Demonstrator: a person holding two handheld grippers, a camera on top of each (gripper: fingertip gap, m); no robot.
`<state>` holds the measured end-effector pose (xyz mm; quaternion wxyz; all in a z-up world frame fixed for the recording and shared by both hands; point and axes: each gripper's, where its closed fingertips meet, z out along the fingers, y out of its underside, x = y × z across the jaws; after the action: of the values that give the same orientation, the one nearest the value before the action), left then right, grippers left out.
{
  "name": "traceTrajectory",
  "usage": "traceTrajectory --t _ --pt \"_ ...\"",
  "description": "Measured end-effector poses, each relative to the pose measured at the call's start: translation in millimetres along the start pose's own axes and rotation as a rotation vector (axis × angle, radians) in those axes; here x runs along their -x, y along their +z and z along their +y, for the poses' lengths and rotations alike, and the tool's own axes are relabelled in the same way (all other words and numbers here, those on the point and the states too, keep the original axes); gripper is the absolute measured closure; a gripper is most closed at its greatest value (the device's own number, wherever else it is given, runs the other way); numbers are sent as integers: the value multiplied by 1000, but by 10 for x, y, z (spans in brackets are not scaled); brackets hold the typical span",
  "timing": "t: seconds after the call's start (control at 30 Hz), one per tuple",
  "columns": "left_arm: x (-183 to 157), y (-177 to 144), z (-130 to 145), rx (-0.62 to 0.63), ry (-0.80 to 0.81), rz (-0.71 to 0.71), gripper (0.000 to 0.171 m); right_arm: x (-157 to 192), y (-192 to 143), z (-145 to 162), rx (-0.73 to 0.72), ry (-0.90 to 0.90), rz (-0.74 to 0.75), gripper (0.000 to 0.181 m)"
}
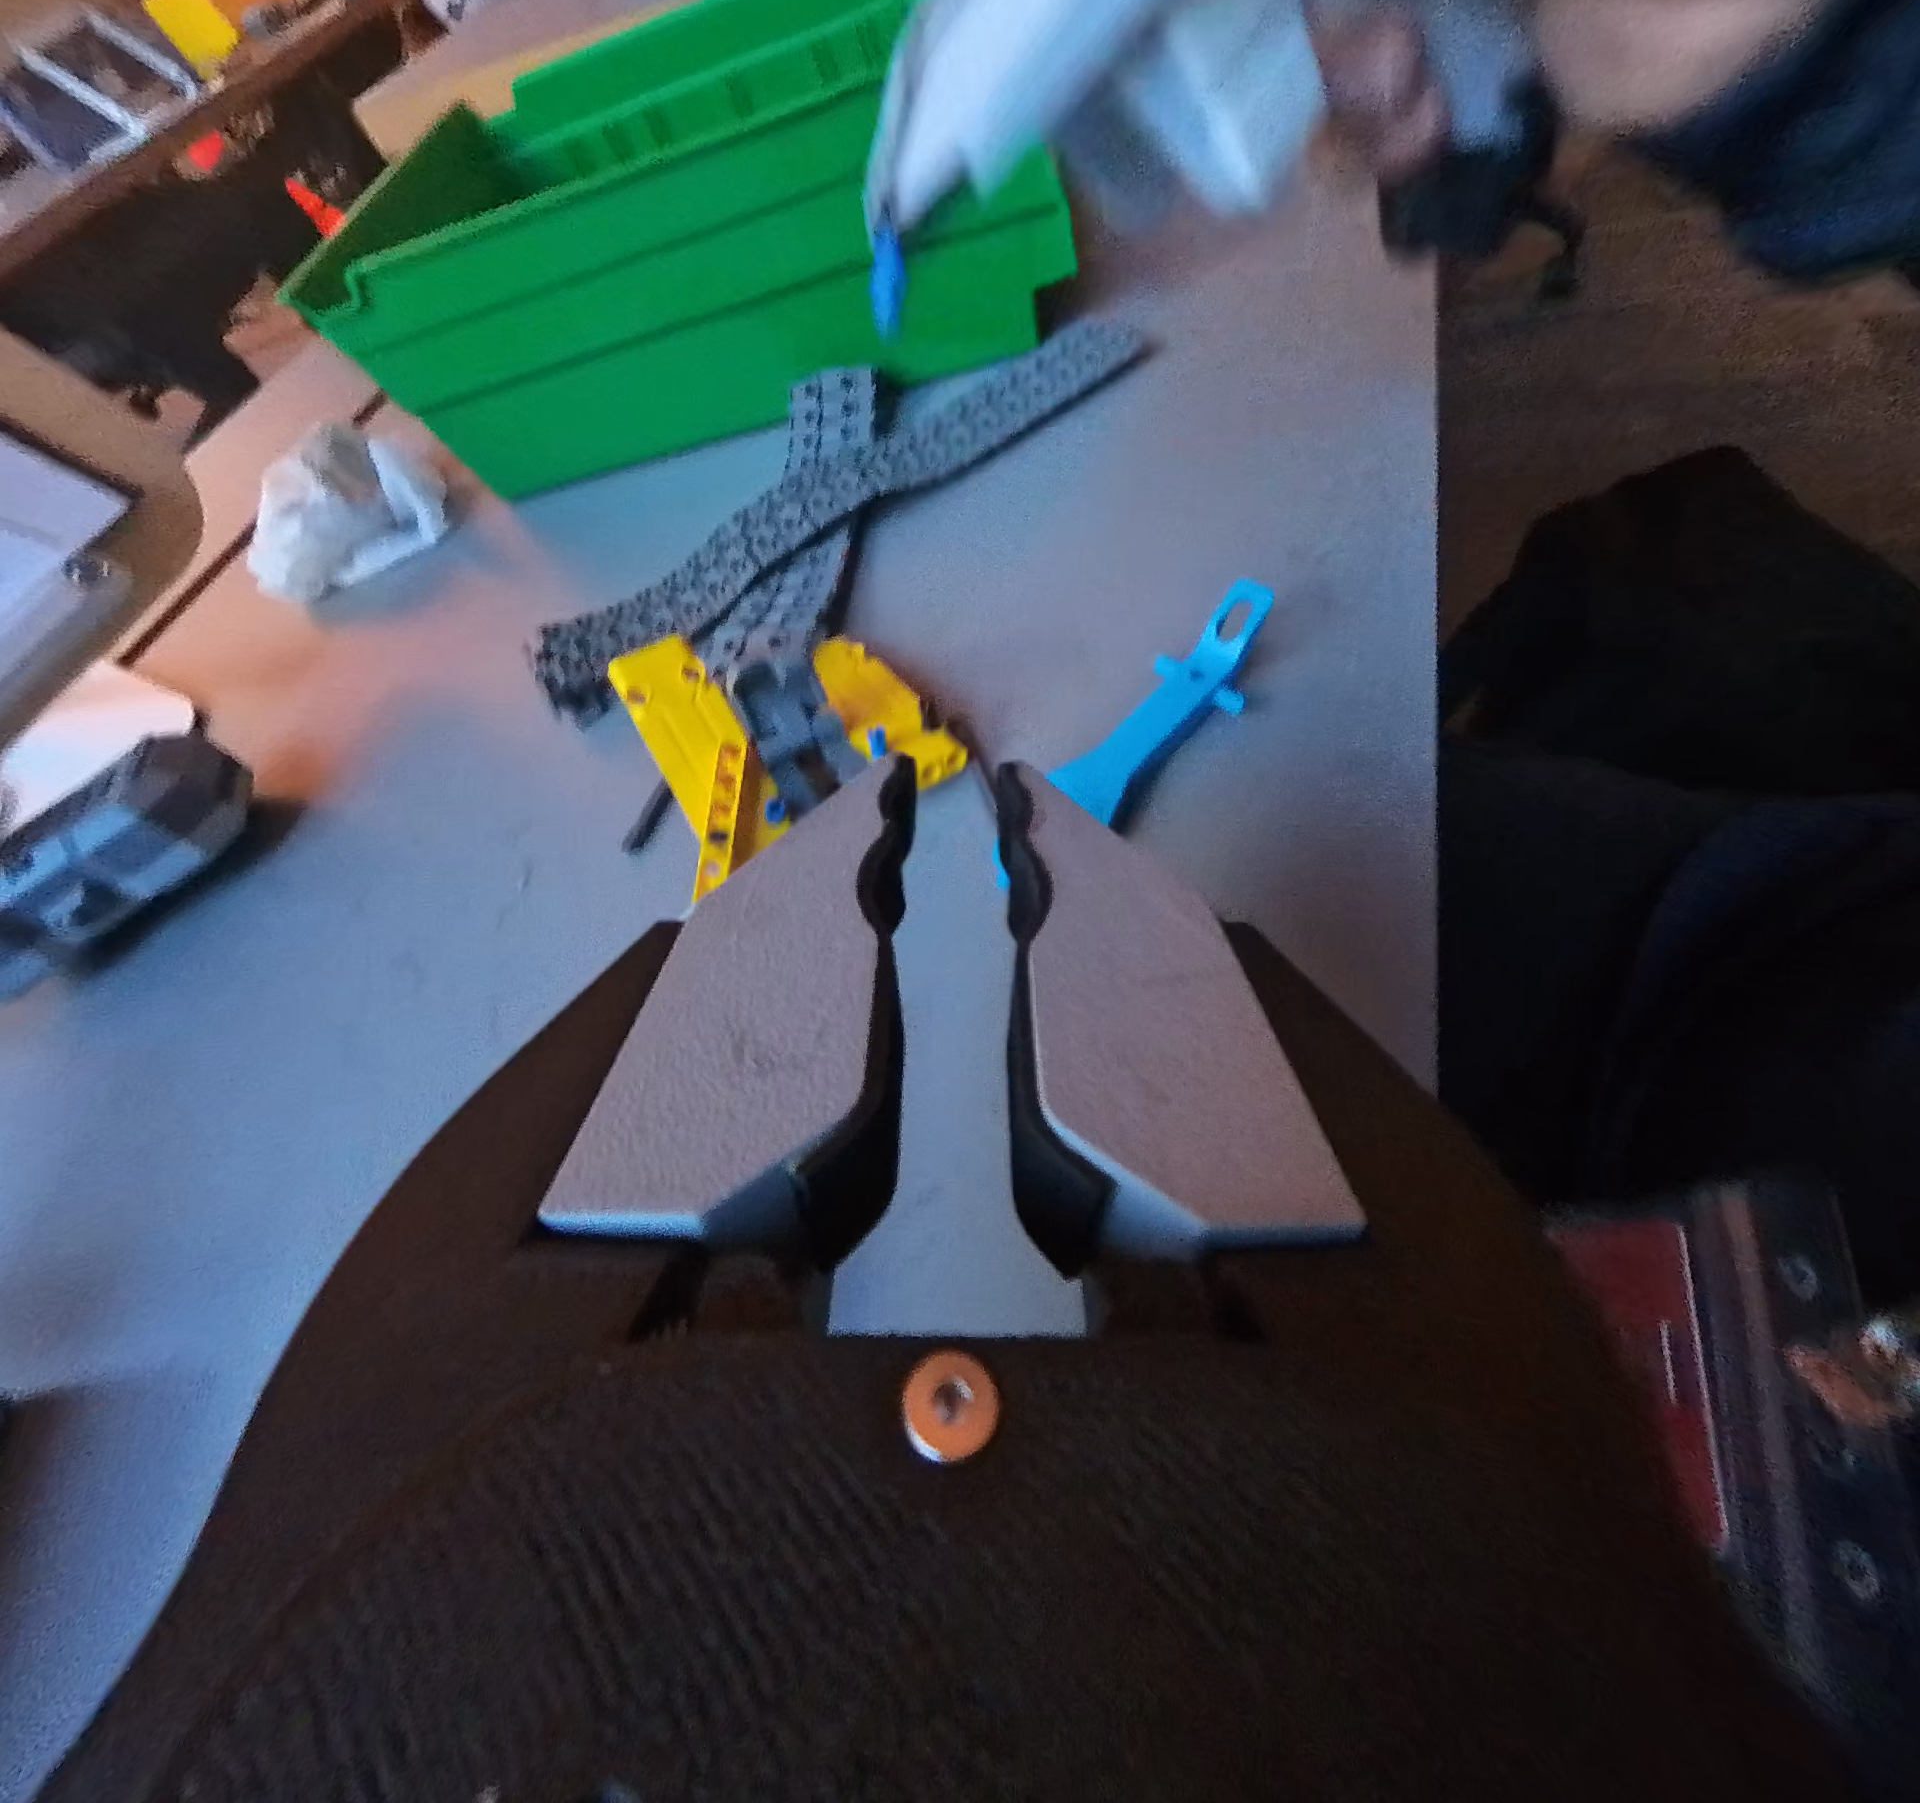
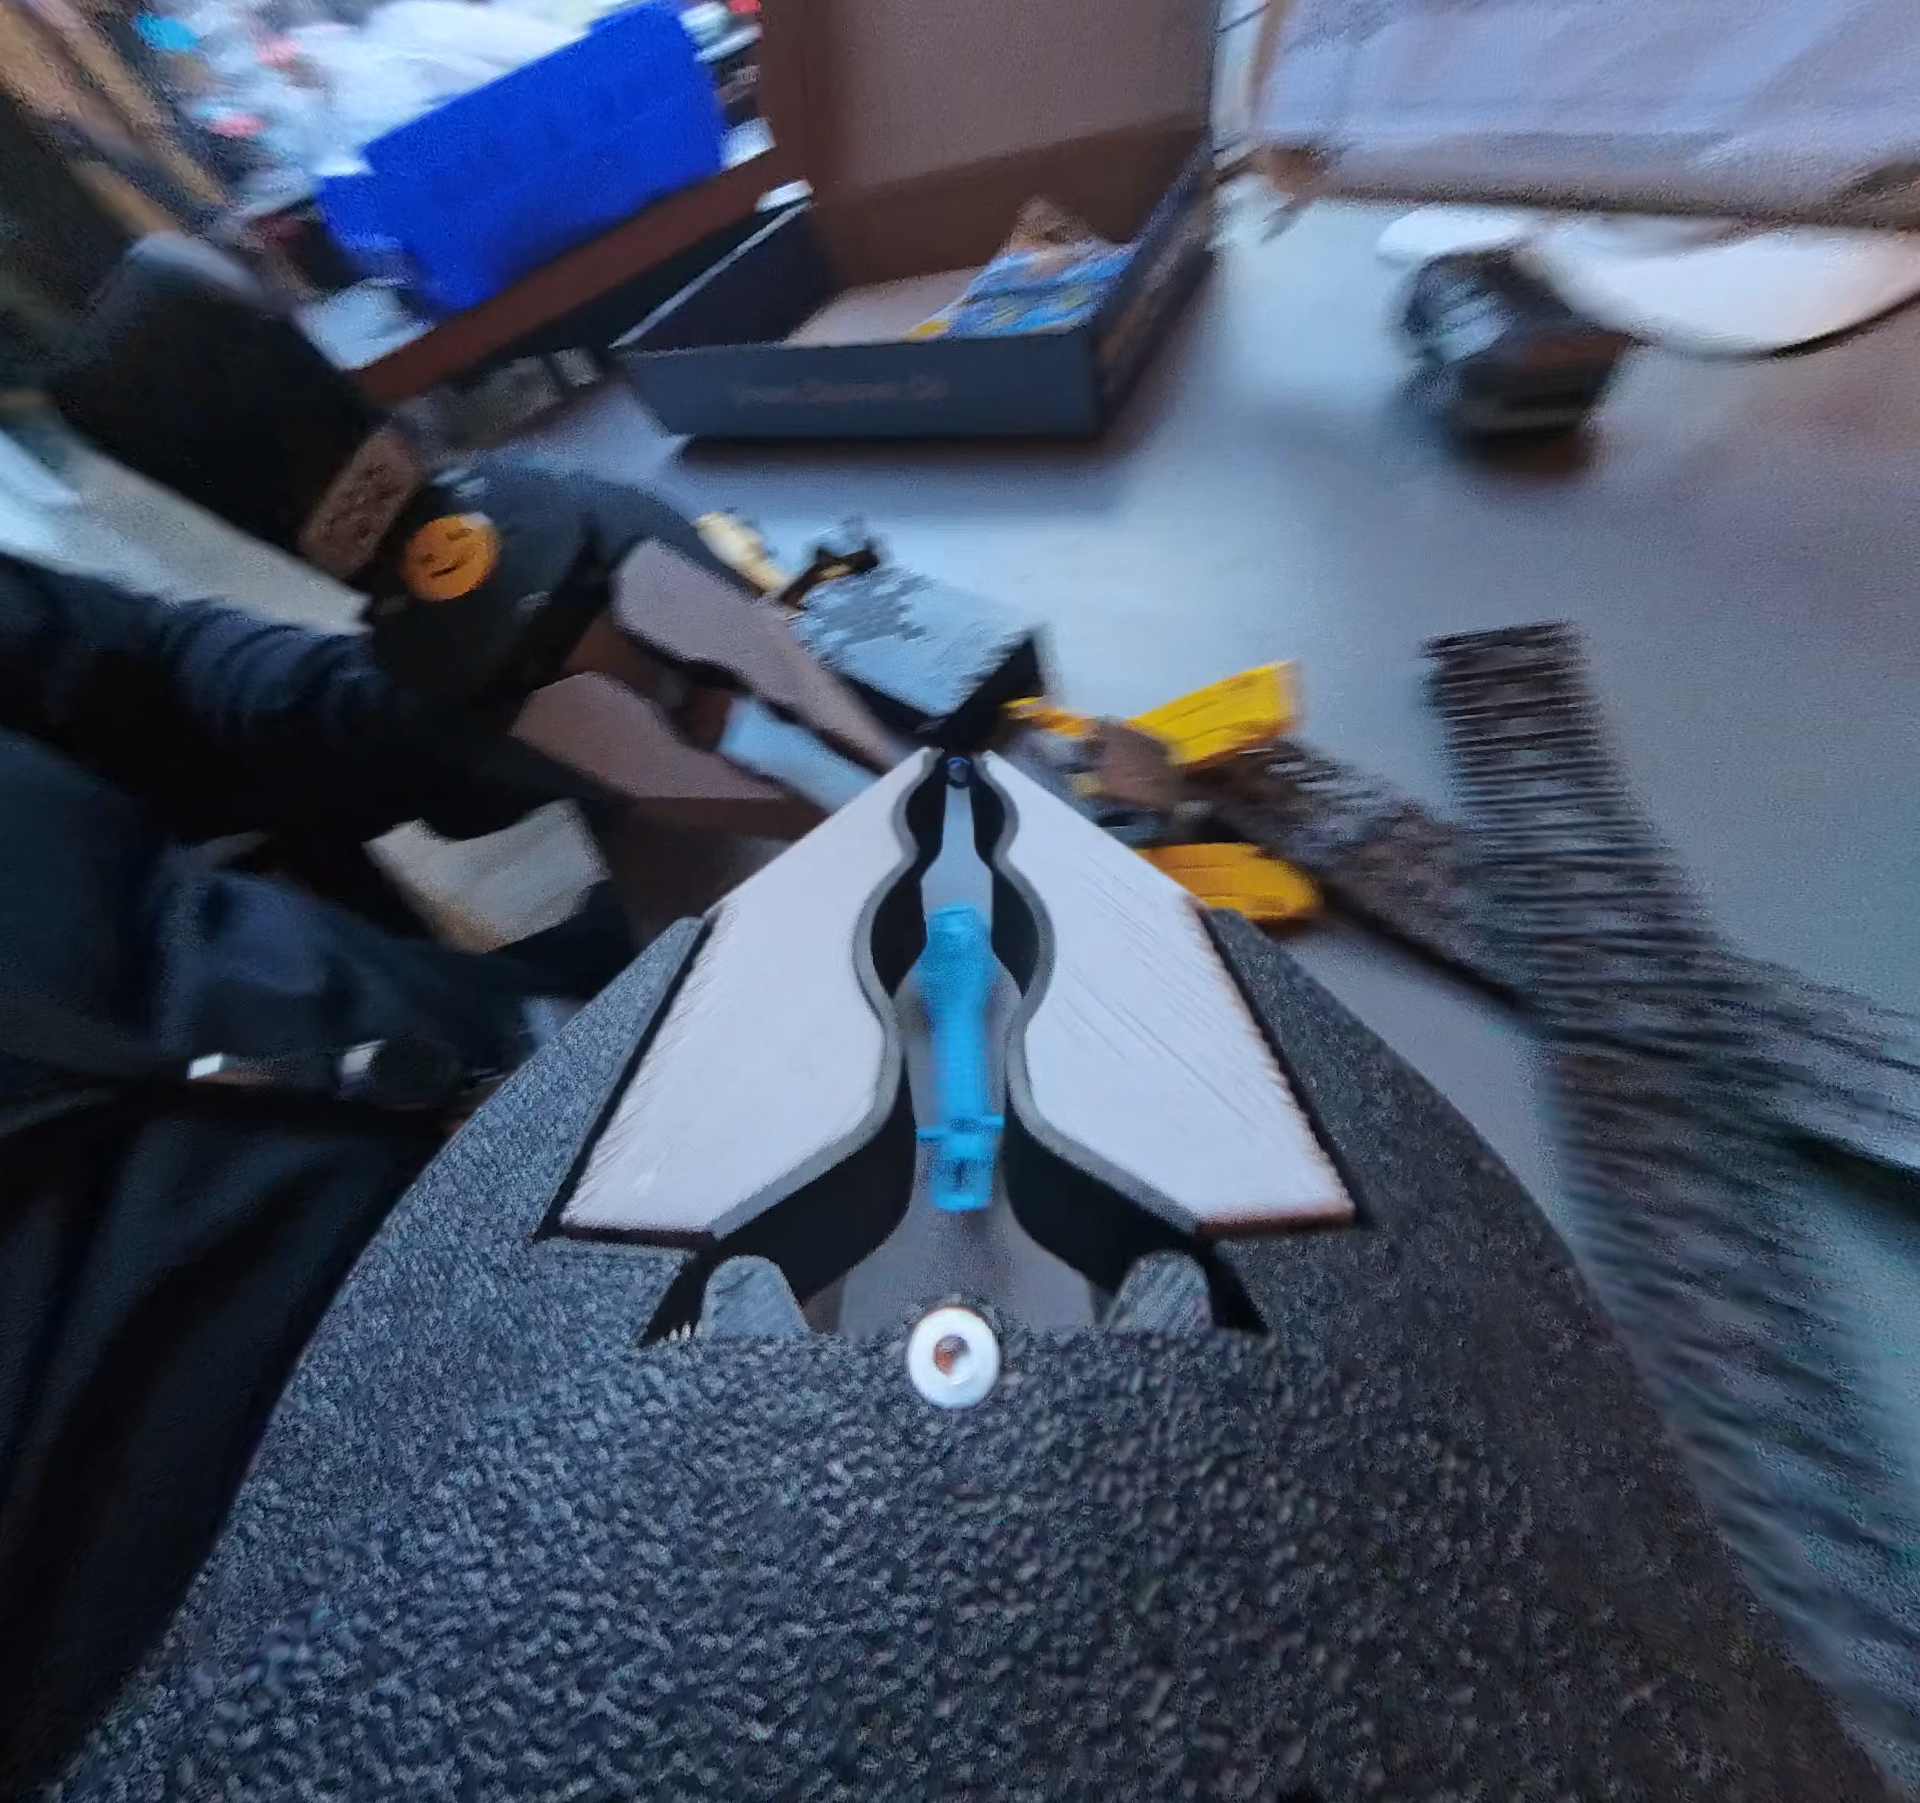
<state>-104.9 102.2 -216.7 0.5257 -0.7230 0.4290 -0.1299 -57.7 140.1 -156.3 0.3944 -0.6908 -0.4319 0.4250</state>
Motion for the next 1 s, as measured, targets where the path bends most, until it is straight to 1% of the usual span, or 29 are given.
traceTrajectory --t 0.03,0.1,0.13,0.17,0.2,0.23,0.27,0.3,0.37,0.47,0.53,0.57,0.6,0.67,0.7,0.77,0.83,0.9,1.0 --pt "20 -60 75 18 -2 -15 157 -245 -171 -135 -21 -41 110 181" --pt "57 -177 198 35 4 -47 158 -866 -587 -378 -28 -109 364 181" --pt "67 -220 250 42 -1 -54 158 -1205 -786 -432 3 -124 482 181" --pt "86 -254 298 49 -11 -64 157 -1516 -940 -428 53 -121 569 181" --pt "123 -284 326 57 -15 -81 155 -1767 -1033 -377 114 -99 617 180" --pt "167 -307 339 58 -14 -102 155 -1958 -1077 -293 181 -69 638 172" --pt "192 -321 347 59 -20 -110 155 -2104 -1111 -215 240 -51 664 158" --pt "187 -326 354 62 -29 -102 155 -2206 -1146 -175 274 -59 699 157" --pt "189 -326 370 65 -38 -98 155 -2265 -1189 -168 284 -86 752 161" --pt "188 -305 394 81 -41 -92 155 -2049 -1100 -203 212 -93 719 161" --pt "197 -294 411 93 -58 -85 154 -1852 -1007 -134 215 -110 686 160" --pt "210 -296 408 90 -69 -84 154 -1637 -881 -104 205 -117 608 156" --pt "232 -299 401 88 -77 -85 154 -1348 -714 -63 192 -132 495 154" --pt "313 -305 402 109 -81 -90 154 -752 -416 136 214 -161 282 154" --pt "362 -295 418 142 -79 -85 152 -526 -311 276 244 -177 216 154" --pt "490 -252 444 205 -81 -80 147 -246 -181 553 296 -198 150 154" --pt "603 -159 420 246 -90 -58 145 -52 -105 780 324 -163 84 149" --pt "652 -24 420 304 -91 -11 145 42 -55 974 355 -136 50 144" --pt "635 130 557 472 -42 48 143 59 -6 1220 426 -153 59 143"
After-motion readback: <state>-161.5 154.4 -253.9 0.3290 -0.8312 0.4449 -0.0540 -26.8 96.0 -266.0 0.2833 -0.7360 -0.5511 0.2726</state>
